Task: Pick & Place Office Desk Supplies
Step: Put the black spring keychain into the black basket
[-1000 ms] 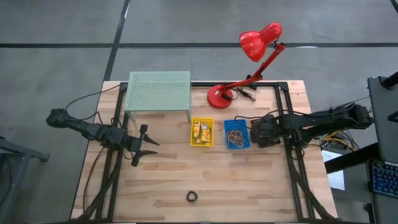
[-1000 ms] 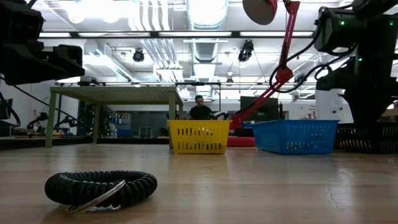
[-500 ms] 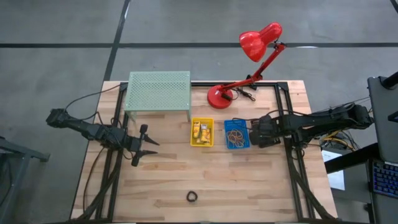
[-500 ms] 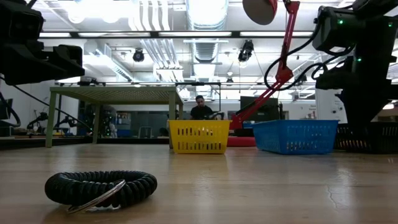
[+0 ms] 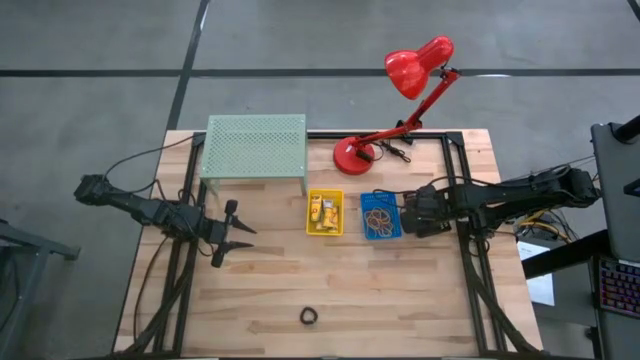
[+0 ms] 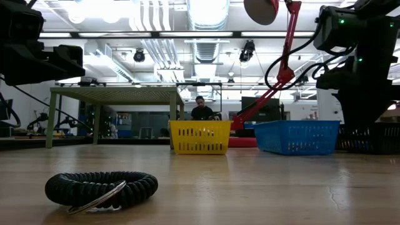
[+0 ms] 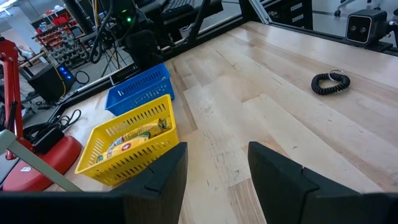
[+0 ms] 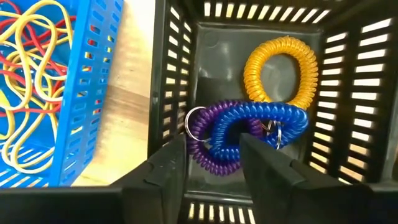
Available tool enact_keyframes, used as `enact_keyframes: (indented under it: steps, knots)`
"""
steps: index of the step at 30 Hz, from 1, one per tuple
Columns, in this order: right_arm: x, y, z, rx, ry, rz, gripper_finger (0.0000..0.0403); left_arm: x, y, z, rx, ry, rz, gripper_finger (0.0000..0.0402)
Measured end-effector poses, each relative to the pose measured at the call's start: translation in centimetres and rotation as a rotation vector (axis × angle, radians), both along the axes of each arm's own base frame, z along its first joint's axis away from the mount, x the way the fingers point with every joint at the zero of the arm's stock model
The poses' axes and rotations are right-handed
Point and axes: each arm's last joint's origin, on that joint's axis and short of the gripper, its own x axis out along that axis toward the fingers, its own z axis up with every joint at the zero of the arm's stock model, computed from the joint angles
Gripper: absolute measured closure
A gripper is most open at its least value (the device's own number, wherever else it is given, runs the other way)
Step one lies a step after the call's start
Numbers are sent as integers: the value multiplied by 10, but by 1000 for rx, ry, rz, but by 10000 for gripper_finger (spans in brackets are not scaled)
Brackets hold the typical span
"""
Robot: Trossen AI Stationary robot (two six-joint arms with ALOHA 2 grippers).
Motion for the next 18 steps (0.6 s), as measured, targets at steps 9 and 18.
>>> enact_keyframes:
  steps: [9, 18]
  knots:
    - [0, 0, 0, 1, -7, -3, 251, 0, 0, 0, 0, 0, 1, 229]
    - [6, 0, 32, 14, -50, -58, 266, 0, 0, 0, -1, 0, 1, 229]
